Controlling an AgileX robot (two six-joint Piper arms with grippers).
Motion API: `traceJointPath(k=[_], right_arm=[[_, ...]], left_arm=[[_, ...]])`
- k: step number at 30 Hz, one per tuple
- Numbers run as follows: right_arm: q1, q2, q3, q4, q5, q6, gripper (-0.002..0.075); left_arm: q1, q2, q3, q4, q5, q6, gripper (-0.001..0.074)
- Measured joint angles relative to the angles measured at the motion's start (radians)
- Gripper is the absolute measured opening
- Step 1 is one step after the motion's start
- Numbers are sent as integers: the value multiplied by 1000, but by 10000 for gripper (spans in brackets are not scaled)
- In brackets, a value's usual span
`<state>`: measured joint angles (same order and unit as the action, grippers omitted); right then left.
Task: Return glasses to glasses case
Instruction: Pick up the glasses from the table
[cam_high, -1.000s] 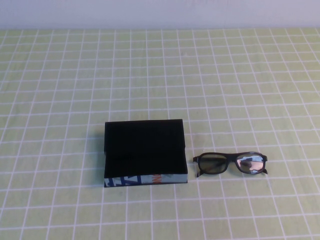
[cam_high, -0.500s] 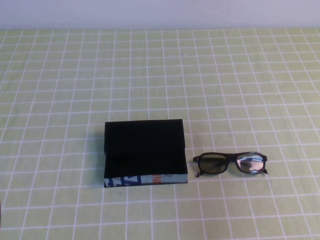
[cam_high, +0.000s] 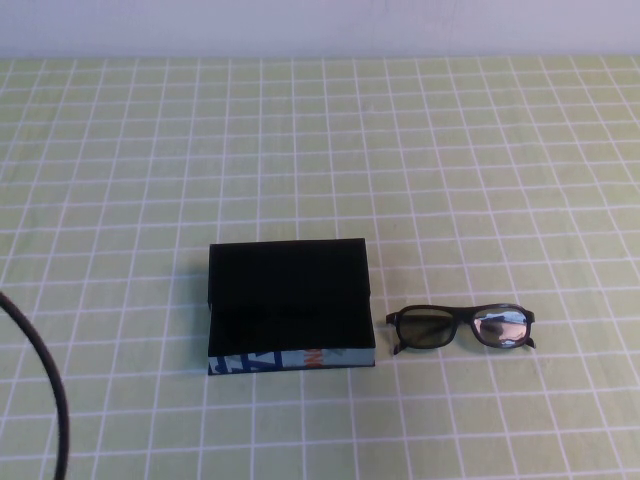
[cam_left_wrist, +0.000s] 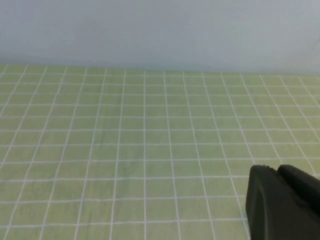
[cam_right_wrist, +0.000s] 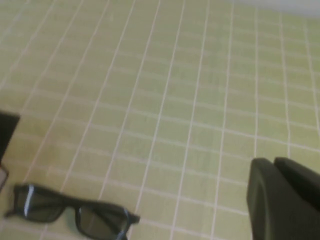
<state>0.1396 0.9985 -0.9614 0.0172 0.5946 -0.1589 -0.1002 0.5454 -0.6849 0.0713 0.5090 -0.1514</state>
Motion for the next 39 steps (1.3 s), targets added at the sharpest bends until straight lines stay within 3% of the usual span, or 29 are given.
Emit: traceJointPath(k=[7,13,17,24,31,39], right_arm=[[0,273,-253,162,353,-423,-18],[11,472,-393,297,408,-592,-16],[75,587,-436,249,448,-720,6],[213,739,-439,112,470,-754,111],[261,824,-443,85,428,-756,311],[261,907,-446,81,386,-756,336]], left_arm=[[0,43,-1,-206,-2,250,-1],[0,125,-1,-277,-2,273,-1],[0,159,-1,-340,3,275,-1],[0,219,-1,-444,91,275,-1],[0,283,-2,-483,195,275,-1],[0,305,-2,-485,226,281,-1]])
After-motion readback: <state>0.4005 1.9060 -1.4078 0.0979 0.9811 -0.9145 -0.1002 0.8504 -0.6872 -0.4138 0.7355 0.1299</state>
